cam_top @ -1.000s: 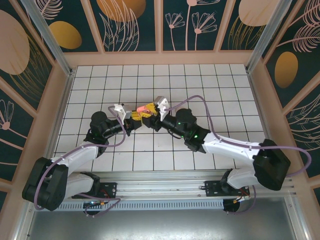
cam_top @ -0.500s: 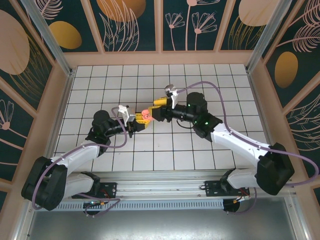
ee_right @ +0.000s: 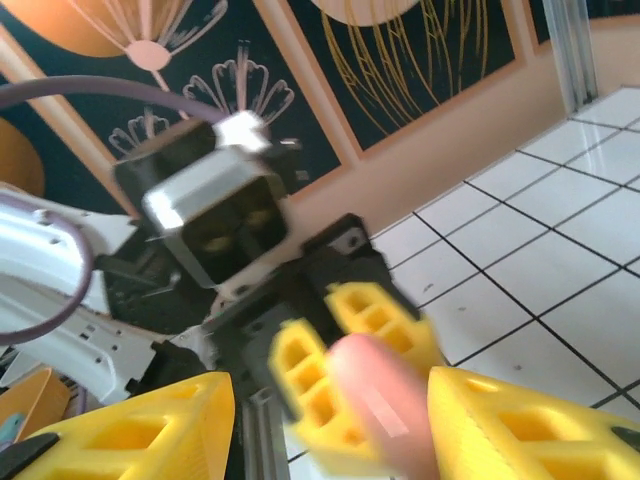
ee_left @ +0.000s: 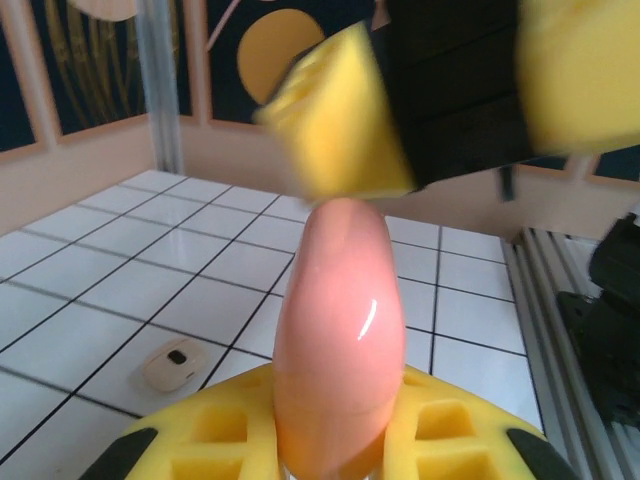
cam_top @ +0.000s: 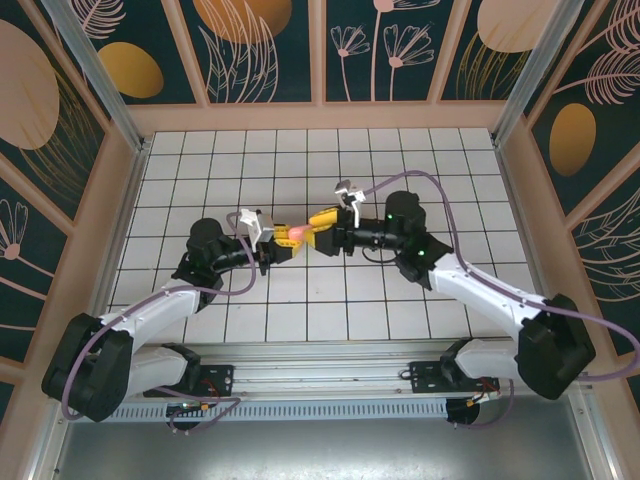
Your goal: Insert the wireless bluetooth earbuds into the charging case
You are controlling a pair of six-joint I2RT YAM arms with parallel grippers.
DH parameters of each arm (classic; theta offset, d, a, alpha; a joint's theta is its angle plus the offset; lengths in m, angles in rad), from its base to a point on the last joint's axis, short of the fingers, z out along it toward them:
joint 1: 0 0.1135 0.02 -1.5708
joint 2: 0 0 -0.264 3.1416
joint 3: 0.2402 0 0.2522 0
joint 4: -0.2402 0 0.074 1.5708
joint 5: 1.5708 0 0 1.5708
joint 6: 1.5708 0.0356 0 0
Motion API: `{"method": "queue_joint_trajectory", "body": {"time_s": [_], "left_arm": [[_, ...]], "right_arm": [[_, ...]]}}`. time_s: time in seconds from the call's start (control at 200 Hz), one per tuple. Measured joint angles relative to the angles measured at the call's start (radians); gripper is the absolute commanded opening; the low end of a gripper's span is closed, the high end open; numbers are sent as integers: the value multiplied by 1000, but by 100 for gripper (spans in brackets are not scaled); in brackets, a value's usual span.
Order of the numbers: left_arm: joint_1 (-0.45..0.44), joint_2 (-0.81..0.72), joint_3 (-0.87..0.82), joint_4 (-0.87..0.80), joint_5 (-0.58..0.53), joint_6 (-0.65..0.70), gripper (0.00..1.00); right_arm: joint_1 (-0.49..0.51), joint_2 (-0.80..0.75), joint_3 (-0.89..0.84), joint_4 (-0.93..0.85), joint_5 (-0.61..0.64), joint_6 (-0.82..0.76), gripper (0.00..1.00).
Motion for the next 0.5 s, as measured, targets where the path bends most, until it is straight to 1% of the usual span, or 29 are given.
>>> {"method": "queue_joint_trajectory", "body": {"time_s": [0.05,0.115,0.205,0.275,0.34,0.42,0.5], "left_arm": [[3,17,7,-13,-18,-28,19],[3,51,24,-30,-39,-78,19],[-1,115,62,-80,-68,-174,18],[-7,176,107,-131,-103,-264,17],[-12,237,149,-171,-127,-350,16],[-16,320,203,-217,-160,-460,16],[-22,391,252,-266,-190,-547,17]], "right_arm": [[-2,-43,-22,12,12,7,54],[-7,-93,-48,27,64,27,55],[-29,-152,-92,19,211,78,57],[-53,-171,-106,-45,365,124,57],[-81,-170,-106,-125,481,160,57],[-114,-170,-113,-214,578,187,57],[-130,-169,-119,-275,633,206,57]]}}
